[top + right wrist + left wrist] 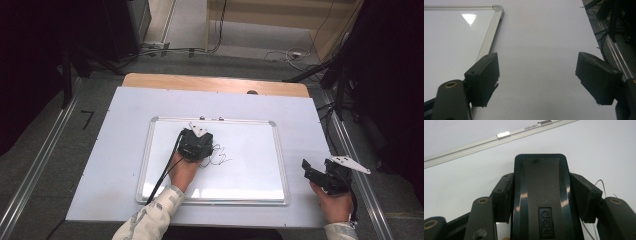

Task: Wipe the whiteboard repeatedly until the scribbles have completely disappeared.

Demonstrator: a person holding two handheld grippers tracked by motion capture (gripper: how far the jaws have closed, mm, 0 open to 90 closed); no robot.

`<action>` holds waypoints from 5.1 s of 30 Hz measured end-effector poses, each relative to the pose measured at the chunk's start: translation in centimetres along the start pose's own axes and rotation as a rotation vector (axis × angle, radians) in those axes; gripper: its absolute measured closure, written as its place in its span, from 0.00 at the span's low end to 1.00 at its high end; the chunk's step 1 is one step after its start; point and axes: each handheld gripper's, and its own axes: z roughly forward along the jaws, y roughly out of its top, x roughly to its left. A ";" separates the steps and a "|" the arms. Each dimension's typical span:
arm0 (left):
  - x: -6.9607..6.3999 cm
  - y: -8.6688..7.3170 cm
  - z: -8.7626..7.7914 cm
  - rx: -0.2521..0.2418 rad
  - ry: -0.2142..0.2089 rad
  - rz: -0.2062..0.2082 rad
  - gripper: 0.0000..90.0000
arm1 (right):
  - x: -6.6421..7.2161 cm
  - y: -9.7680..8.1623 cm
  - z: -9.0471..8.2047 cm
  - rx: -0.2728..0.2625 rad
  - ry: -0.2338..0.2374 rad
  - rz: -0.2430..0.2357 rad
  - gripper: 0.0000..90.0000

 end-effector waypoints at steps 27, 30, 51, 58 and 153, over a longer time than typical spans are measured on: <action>-3.8 0.4 0.6 0.010 -0.018 0.050 0.46 | 0.1 0.1 0.0 -0.004 0.010 0.002 0.21; -4.2 0.4 0.6 0.008 -0.022 0.054 0.46 | 0.1 0.1 0.0 -0.004 0.009 0.002 0.21; -7.4 0.6 0.8 0.010 -0.043 0.087 0.46 | 0.0 0.1 0.0 -0.004 0.011 0.004 0.21; -8.2 0.6 0.9 0.015 -0.051 0.103 0.46 | 0.0 0.1 0.0 -0.004 0.012 0.004 0.22; -6.9 1.6 2.2 0.015 -0.029 0.142 0.45 | -0.2 -0.1 -0.2 -0.010 0.004 0.006 0.24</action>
